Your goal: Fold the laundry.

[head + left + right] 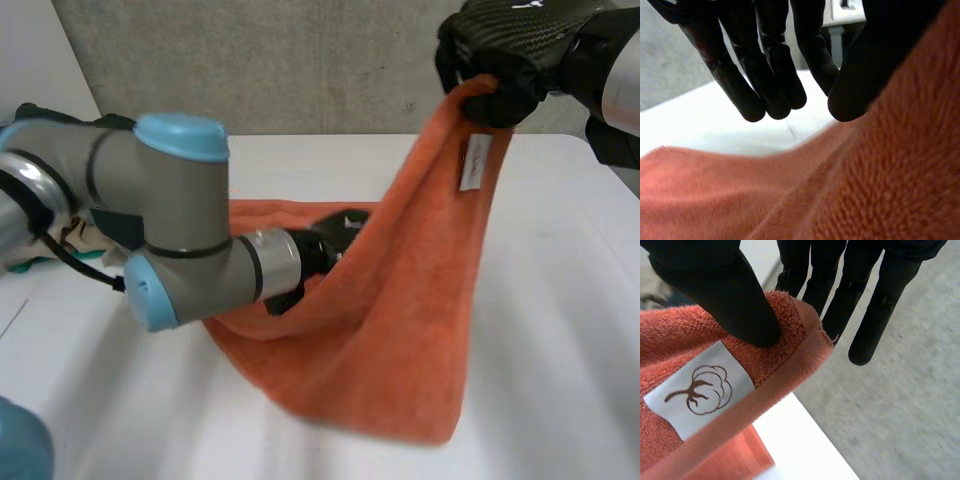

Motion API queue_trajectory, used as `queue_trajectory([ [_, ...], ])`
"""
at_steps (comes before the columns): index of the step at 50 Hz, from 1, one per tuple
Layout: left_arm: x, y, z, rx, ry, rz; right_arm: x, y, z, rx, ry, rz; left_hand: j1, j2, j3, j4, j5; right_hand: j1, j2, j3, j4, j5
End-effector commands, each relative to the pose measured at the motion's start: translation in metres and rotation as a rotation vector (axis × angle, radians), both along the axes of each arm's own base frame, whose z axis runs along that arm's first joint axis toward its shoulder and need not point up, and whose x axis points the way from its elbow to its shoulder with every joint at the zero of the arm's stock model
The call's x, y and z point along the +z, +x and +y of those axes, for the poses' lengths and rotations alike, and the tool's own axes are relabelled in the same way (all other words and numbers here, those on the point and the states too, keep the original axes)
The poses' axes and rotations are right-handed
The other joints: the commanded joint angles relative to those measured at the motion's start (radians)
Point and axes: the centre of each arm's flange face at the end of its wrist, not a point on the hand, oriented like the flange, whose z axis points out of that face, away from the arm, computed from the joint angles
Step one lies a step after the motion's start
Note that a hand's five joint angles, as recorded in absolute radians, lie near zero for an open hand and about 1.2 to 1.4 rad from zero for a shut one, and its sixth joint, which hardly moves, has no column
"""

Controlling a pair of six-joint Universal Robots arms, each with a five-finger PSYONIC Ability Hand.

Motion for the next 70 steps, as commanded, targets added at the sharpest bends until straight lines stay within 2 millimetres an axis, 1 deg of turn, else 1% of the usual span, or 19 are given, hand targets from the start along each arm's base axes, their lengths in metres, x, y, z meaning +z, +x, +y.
queue_trajectory([
  [1,0.058,0.019,-0.023,0.229,-0.029,0.146,0.003,-0.006,-0.038,-0.132,-0.06,-0.014,0.208,0.203,0.211,0.204,0.244,0.282,0.215,0.207,0.198,0.214],
  [5,0.096,0.05,-0.015,0.464,-0.066,0.186,0.016,-0.017,-0.067,-0.249,-0.161,-0.05,0.208,0.203,0.211,0.204,0.244,0.282,0.215,0.207,0.198,0.214],
  [8,0.103,0.061,0.002,0.509,-0.079,0.183,0.017,-0.02,-0.078,-0.277,-0.187,-0.06,0.208,0.203,0.211,0.204,0.244,0.282,0.215,0.207,0.198,0.214],
  [13,0.111,0.073,0.037,0.496,-0.142,0.244,-0.005,-0.02,-0.106,-0.309,-0.177,-0.054,0.208,0.203,0.211,0.204,0.244,0.282,0.215,0.207,0.198,0.214],
  [18,0.093,0.061,0.07,0.426,-0.165,0.252,-0.044,-0.018,-0.132,-0.335,-0.118,-0.022,0.208,0.203,0.211,0.204,0.244,0.282,0.215,0.207,0.198,0.214],
  [20,0.086,0.061,0.066,0.442,-0.191,0.245,-0.059,-0.018,-0.14,-0.35,-0.091,-0.007,0.112,0.107,0.115,0.108,0.149,0.282,0.215,0.207,0.198,0.214],
  [22,0.074,0.064,0.051,0.498,-0.267,0.212,-0.088,-0.022,-0.156,-0.404,-0.052,0.03,-0.301,-0.306,-0.298,-0.305,-0.265,0.282,0.215,0.207,0.198,0.214],
  [26,0.064,0.073,0.025,0.576,-0.362,0.145,-0.116,-0.027,-0.181,-0.471,-0.087,0.056,-0.756,-0.761,-0.753,-0.76,-0.72,0.282,0.215,0.207,0.198,0.214],
  [29,0.057,0.08,0.011,0.615,-0.387,0.1,-0.131,-0.027,-0.196,-0.49,-0.127,0.058,-0.805,-0.809,-0.801,-0.809,-0.768,0.282,0.215,0.207,0.198,0.214],
  [32,0.048,0.087,-0.003,0.639,-0.401,0.058,-0.149,-0.025,-0.211,-0.493,-0.165,0.041,-0.866,-0.871,-0.863,-0.87,-0.83,-0.192,-0.259,-0.267,-0.276,-0.26],
  [34,0.042,0.09,-0.01,0.646,-0.393,0.04,-0.159,-0.023,-0.22,-0.498,-0.2,0.03,-0.872,-0.877,-0.869,-0.876,-0.836,-0.798,-0.864,-0.873,-0.882,-0.865],
  [35,0.041,0.091,-0.012,0.646,-0.389,0.035,-0.161,-0.023,-0.222,-0.501,-0.213,0.027,-0.872,-0.877,-0.869,-0.876,-0.836,-0.933,-0.999,-1.008,-1.016,-1.0],
  [38,0.037,0.097,-0.021,0.655,-0.379,0.026,-0.159,-0.023,-0.226,-0.526,-0.255,0.029,-0.872,-0.877,-0.869,-0.876,-0.836,-0.94,-1.006,-1.015,-1.023,-1.007],
  [44,0.033,0.106,-0.036,0.65,-0.377,0.018,-0.129,-0.033,-0.198,-0.581,-0.165,0.067,-0.881,-0.886,-0.878,-0.885,-0.845,-0.94,-1.006,-1.015,-1.023,-1.007],
  [46,0.031,0.112,-0.046,0.65,-0.38,0.012,-0.12,-0.036,-0.177,-0.565,-0.082,0.084,-0.881,-0.886,-0.878,-0.885,-0.845,-0.94,-1.006,-1.015,-1.023,-1.007],
  [50,0.028,0.121,-0.069,0.641,-0.403,-0.011,-0.121,-0.033,-0.135,-0.47,0.101,0.107,-0.881,-0.886,-0.878,-0.885,-0.845,-0.876,-0.942,-0.951,-0.959,-0.943],
  [56,0.009,0.141,-0.115,0.626,-0.403,-0.117,-0.154,-0.018,-0.084,-0.296,0.356,0.094,-0.866,-0.871,-0.863,-0.871,-0.83,-0.547,-0.614,-0.622,-0.631,-0.615],
  [60,-0.009,0.149,-0.137,0.591,-0.381,-0.195,-0.18,-0.012,-0.072,-0.273,0.457,0.092,-0.846,-0.851,-0.843,-0.85,-0.809,-0.447,-0.513,-0.522,-0.53,-0.514],
  [70,-0.035,0.147,-0.158,0.493,-0.35,-0.259,-0.233,0.009,-0.085,-0.249,0.476,0.086,-0.843,-0.848,-0.84,-0.847,-0.807,-0.447,-0.513,-0.522,-0.53,-0.514],
])
